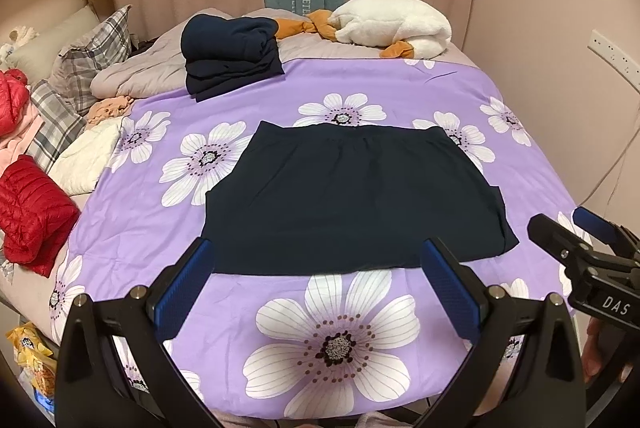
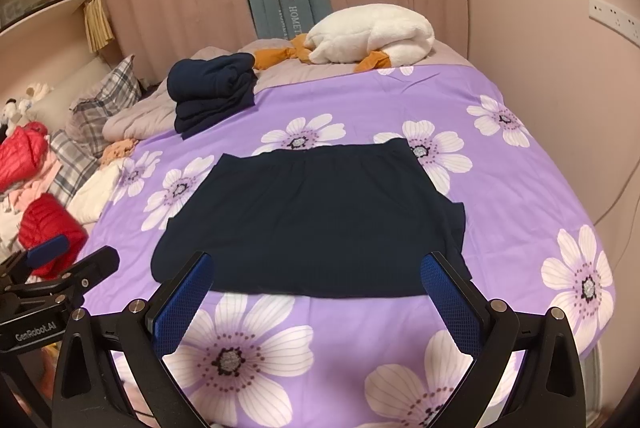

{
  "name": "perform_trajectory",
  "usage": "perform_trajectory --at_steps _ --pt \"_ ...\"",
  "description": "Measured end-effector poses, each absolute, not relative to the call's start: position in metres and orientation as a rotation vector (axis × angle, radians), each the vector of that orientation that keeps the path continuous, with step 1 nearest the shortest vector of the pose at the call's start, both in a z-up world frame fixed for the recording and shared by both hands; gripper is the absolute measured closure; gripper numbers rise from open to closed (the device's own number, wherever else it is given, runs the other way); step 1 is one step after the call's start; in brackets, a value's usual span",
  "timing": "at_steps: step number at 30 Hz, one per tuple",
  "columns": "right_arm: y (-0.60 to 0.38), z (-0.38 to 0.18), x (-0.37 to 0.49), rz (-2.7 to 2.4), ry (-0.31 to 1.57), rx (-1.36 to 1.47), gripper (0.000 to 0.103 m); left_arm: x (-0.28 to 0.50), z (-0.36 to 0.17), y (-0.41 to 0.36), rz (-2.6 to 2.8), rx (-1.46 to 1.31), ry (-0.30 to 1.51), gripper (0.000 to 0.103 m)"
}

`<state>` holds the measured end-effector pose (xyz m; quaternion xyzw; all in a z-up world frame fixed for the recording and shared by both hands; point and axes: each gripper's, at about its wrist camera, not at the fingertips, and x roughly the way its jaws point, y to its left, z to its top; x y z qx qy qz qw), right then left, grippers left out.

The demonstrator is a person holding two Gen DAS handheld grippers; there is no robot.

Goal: Fold large clothes

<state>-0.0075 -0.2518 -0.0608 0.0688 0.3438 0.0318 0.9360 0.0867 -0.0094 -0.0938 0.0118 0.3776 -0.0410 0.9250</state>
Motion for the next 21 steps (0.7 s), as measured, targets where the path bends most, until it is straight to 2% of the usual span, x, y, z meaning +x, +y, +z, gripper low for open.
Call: perform_trajectory --at_steps 21 --pt "-0.2476 -0.0598 -0.0101 0.064 0.703 0.141 0.001 0.0868 -0.0992 -0.0068 -0.068 0.031 0.784 0.000"
